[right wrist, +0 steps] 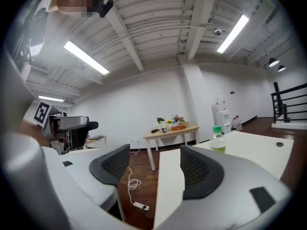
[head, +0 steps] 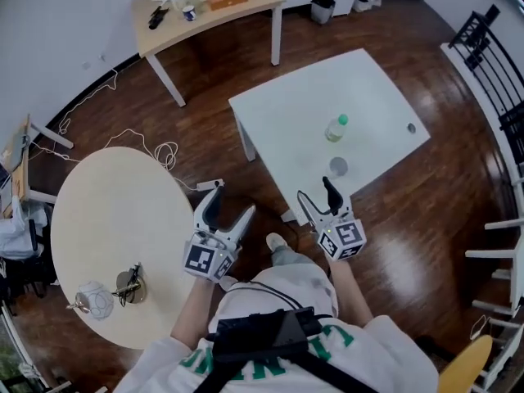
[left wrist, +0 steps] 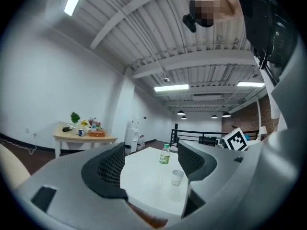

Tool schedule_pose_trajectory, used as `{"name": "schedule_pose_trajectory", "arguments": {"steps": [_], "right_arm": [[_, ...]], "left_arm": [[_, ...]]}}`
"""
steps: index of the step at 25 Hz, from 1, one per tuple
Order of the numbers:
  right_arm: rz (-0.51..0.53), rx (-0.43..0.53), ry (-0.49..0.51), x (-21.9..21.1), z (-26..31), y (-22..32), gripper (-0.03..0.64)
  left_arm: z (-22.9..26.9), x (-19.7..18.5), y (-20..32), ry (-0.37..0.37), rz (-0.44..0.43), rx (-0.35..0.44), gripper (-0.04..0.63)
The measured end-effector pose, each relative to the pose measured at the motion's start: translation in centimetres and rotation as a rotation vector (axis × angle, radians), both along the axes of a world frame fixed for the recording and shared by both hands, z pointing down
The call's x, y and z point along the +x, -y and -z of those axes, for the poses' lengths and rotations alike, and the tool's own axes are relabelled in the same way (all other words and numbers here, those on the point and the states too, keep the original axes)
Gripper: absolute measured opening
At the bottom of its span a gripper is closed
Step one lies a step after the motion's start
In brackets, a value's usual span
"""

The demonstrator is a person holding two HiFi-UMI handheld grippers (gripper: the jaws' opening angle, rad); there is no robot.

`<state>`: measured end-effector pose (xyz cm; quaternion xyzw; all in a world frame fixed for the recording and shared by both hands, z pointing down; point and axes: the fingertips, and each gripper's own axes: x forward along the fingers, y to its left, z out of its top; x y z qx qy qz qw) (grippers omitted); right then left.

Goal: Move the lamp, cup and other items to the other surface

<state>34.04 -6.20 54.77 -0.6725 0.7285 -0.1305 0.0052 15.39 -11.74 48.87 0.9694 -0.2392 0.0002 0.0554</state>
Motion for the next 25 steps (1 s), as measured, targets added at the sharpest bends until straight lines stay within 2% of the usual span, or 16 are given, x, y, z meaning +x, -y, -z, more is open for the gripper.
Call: {"name": "schedule_pose_trajectory", "arguments": {"steps": [5, 10, 14, 18, 22, 24, 25], "right_arm": [[-0.184, -0.053, 0.003, 9.3, -1.7, -1.9, 0.336], [-0.213, -0.076, -0.011, 16.8, -3.1, -0.1, 0.334], [-0.181, -0.089, -0.054, 19.4, -4.2, 3.6, 0.319], [-0.148, -0.090, -0.089, 21.1, -4.6, 7.8, 0.314], [-0.119, -0.081, -0.148, 21.6, -3.8, 10.8, 0.242], [-0.109, -0.074, -0.178, 21.7, -2.9, 11.8, 0.150], [-0.099, -0.075, -0.189, 21.4, -2.4, 12.2, 0.149]], "left_arm": [[-0.3, 8.1, -1.8, 0.025, -0.160, -0.019, 0.333], [0.2, 14.7, -3.2, 0.033, -0.237, -0.055, 0.333], [-1.4, 15.8, -3.2, 0.064, -0.242, -0.086, 0.333], [-2.0, 16.1, -2.5, 0.069, -0.209, -0.113, 0.333], [-2.2, 15.3, -2.0, 0.079, -0.172, -0.121, 0.333], [-2.1, 14.6, -1.7, 0.081, -0.150, -0.120, 0.333], [-2.0, 14.2, -1.6, 0.078, -0.139, -0.121, 0.333]]}}
